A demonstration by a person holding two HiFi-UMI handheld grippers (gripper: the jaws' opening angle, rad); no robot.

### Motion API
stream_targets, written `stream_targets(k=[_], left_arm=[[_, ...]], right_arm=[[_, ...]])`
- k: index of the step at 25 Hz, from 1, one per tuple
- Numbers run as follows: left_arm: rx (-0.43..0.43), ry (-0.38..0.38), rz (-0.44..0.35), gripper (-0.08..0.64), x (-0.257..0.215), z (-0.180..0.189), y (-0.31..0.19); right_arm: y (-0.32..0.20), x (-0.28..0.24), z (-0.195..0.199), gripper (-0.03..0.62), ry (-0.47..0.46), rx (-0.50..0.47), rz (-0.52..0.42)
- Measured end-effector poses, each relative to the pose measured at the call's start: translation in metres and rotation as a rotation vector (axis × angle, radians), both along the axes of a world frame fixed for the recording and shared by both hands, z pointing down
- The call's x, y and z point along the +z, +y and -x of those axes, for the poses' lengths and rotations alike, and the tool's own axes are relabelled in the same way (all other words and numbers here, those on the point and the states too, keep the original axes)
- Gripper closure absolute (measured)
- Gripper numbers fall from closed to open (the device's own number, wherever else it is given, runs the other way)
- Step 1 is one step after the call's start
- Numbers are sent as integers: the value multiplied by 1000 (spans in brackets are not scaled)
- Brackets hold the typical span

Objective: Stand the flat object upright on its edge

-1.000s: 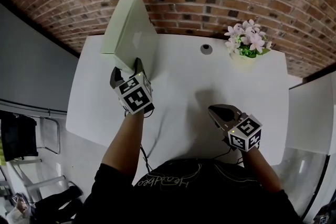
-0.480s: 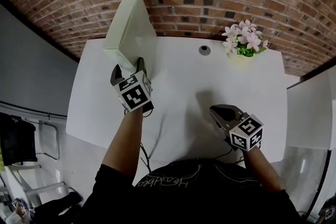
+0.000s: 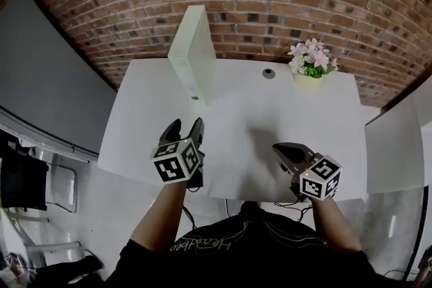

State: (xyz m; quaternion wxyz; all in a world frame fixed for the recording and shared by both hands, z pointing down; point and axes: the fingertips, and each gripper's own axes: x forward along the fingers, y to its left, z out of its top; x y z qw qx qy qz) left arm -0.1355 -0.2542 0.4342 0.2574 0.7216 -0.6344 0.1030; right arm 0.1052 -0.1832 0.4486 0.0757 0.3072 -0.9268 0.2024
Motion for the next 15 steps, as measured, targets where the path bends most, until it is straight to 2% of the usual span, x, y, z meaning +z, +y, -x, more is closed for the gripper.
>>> stream_targets(k=[3, 6, 9, 12, 15], left_arm=[[162, 83, 14, 370, -11, -21, 56], [289, 168, -17, 432, -29, -33, 109], [436, 219, -60, 457, -47, -46, 154], [529, 274, -99, 544, -63, -50, 199], [581, 342, -130, 557, -83, -52, 235]], right_arm=[[31, -23, 11, 586, -57, -8, -3], [69, -49, 27, 586, -73, -48, -32], [104, -75, 45, 586, -77, -94, -80], [141, -100, 66, 586, -111, -154, -105], [175, -121, 85, 586, -149, -193, -122]])
